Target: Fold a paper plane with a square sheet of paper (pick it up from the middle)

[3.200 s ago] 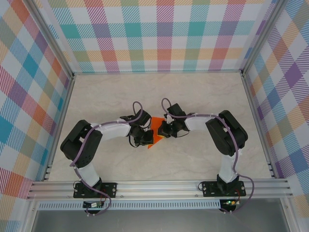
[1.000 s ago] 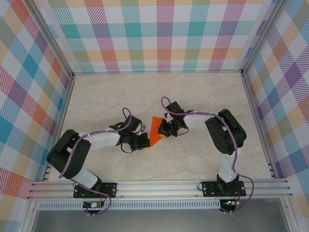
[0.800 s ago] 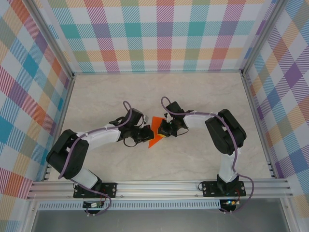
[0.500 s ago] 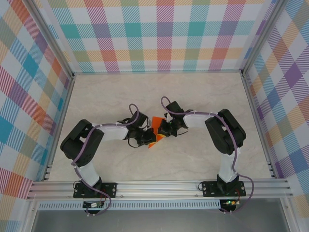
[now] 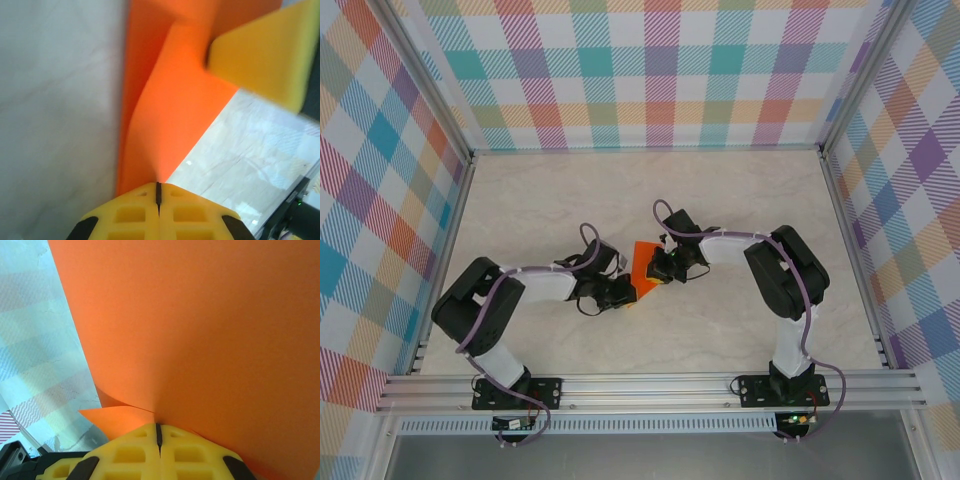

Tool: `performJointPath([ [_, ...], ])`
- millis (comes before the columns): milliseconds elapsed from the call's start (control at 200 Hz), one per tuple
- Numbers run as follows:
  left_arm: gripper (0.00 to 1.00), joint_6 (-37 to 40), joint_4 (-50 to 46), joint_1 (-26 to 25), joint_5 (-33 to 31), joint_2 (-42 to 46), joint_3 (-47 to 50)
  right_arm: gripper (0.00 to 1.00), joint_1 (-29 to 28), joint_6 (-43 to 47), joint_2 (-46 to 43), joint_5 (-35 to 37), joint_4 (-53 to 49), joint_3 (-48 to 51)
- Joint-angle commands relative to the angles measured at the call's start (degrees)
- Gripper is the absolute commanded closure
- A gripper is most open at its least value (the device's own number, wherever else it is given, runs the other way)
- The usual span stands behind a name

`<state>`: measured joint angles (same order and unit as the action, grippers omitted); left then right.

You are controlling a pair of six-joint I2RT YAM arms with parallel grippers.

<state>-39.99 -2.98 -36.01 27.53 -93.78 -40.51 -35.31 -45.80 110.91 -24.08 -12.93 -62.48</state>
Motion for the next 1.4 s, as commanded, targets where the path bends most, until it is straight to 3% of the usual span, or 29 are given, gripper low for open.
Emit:
performJointPath([
  [0, 1.00, 2.41, -12.36, -0.42, -2.30, 3.95, 1.69, 1.00, -0.20, 1.45, 4.52, 8.18, -7.37, 2.49],
  [150, 1.00, 0.75, -9.93, -0.29, -2.73, 8.28, -1.76, 1.00, -0.29, 3.60, 2.59, 5.37, -4.54, 2.71],
  [350, 1.00, -8.34, 7.41, -0.65, -2.66, 3.98, -0.48, 1.00, -0.37, 6.31, 0.61, 1.18, -0.94, 2.10],
  [570, 1.00, -7.94, 6.76, -1.32, -2.35, -3.97, -1.83, 1.00, -0.40, 8.82, -1.77, -0.44, 0.42, 1.53],
  [810, 1.00, -6.63, 2.04, -1.34, -5.26, -3.74, -1.06, 1.00, -1.85, 14.65, -5.43, -1.96, -0.02, 1.11],
  [1075, 1.00, -6.13, -0.98, -1.34, -5.99, -3.76, -1.43, 1.00, -4.63, 13.55, -1.94, -1.28, 0.13, 1.43],
  [1395, 1.00, -6.88, -2.23, -1.52, -6.59, -3.47, 0.32, 1.00, 0.69, 14.60, -2.85, 2.40, -0.90, 5.29],
])
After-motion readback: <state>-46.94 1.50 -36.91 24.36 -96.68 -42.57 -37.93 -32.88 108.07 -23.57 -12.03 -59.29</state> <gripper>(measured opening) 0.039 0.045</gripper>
